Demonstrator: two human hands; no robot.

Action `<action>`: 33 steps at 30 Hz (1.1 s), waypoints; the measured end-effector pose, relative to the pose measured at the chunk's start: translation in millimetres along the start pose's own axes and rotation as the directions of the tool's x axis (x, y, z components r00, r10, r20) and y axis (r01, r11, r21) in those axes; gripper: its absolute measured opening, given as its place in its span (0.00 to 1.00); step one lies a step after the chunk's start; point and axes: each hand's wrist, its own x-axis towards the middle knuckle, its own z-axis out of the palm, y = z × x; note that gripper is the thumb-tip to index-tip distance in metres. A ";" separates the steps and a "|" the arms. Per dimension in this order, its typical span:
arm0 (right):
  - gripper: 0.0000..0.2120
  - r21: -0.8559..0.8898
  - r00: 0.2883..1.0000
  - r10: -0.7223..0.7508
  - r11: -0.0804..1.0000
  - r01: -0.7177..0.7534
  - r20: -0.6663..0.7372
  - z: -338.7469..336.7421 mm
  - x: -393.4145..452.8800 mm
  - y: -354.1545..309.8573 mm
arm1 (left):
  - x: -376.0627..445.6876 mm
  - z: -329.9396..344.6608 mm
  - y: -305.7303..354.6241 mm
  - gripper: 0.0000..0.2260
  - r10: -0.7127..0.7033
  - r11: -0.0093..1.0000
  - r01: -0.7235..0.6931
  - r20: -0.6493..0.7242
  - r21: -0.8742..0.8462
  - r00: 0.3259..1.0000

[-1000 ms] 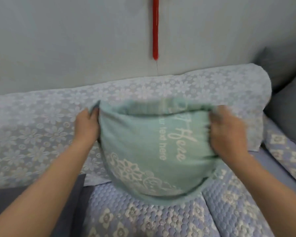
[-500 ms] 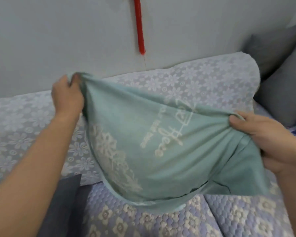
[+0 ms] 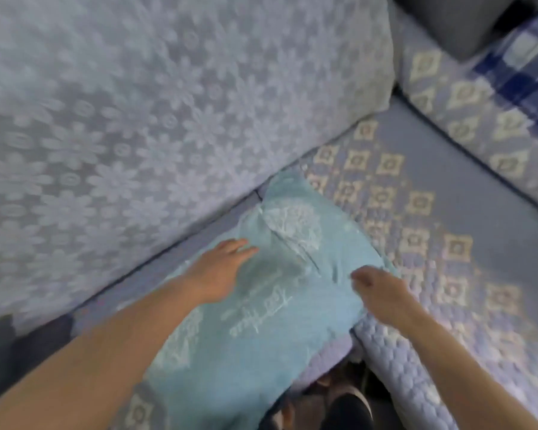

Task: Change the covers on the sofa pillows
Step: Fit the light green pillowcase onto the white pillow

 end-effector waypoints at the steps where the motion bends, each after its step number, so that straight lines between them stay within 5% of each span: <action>1: 0.12 0.040 0.994 -0.060 0.998 0.056 0.089 25.1 12.8 7.3 | 12.4 20.2 -1.3 0.36 0.019 0.998 -0.022 0.055 0.065 0.998; 3: 0.20 0.098 0.976 -0.180 0.981 0.168 0.126 66.4 26.5 5.7 | 27.2 34.0 -2.8 0.40 0.012 0.991 -0.022 0.076 0.131 0.997; 5: 0.27 0.087 0.966 -0.258 0.963 0.257 0.006 100.8 46.3 6.3 | 50.4 37.9 -2.8 0.42 0.008 0.985 -0.020 0.073 0.170 0.997; 8: 0.27 0.129 0.974 -0.225 0.966 0.225 -0.019 123.4 63.5 -9.7 | 81.3 31.6 2.4 0.41 0.059 0.974 -0.070 0.056 0.216 0.997; 11: 0.06 0.189 0.931 -0.348 0.927 0.324 0.113 118.6 65.3 -21.5 | 109.4 18.0 6.5 0.32 0.128 0.934 -0.188 0.206 0.304 0.970; 15: 0.17 0.248 0.813 -0.581 0.792 0.558 0.026 88.8 65.0 -12.8 | 140.0 -5.0 13.0 0.14 0.223 0.876 -0.347 0.356 0.335 0.907; 17: 0.11 0.262 0.802 -0.585 0.760 0.595 -0.122 86.5 77.7 -4.4 | 154.9 -22.4 17.7 0.06 0.193 0.923 -0.272 0.285 0.273 0.939; 20: 0.10 0.396 0.921 -0.340 0.832 0.388 -0.189 90.3 104.8 -0.8 | 184.5 -22.9 37.2 0.04 0.257 0.944 -0.233 -0.076 0.235 0.963; 22: 0.12 0.392 0.967 -0.192 0.887 0.243 -0.166 95.5 125.6 0.3 | 205.9 6.5 58.3 0.04 0.293 0.910 -0.233 -0.135 0.343 0.946; 25: 0.11 0.223 0.975 -0.176 0.954 0.202 -0.134 91.0 147.1 2.4 | 224.3 53.6 79.2 0.10 0.009 0.932 0.077 -0.235 0.353 0.972; 28: 0.09 -0.108 0.970 -0.202 0.976 0.189 -0.132 71.2 170.8 16.3 | 212.8 73.5 83.2 0.13 -0.303 0.930 0.364 -0.462 0.047 0.834; 33: 0.10 -0.189 0.981 -0.185 0.967 0.170 -0.062 69.4 183.0 18.3 | 90.2 125.1 104.3 0.26 -0.467 0.876 0.472 -0.428 -0.101 0.774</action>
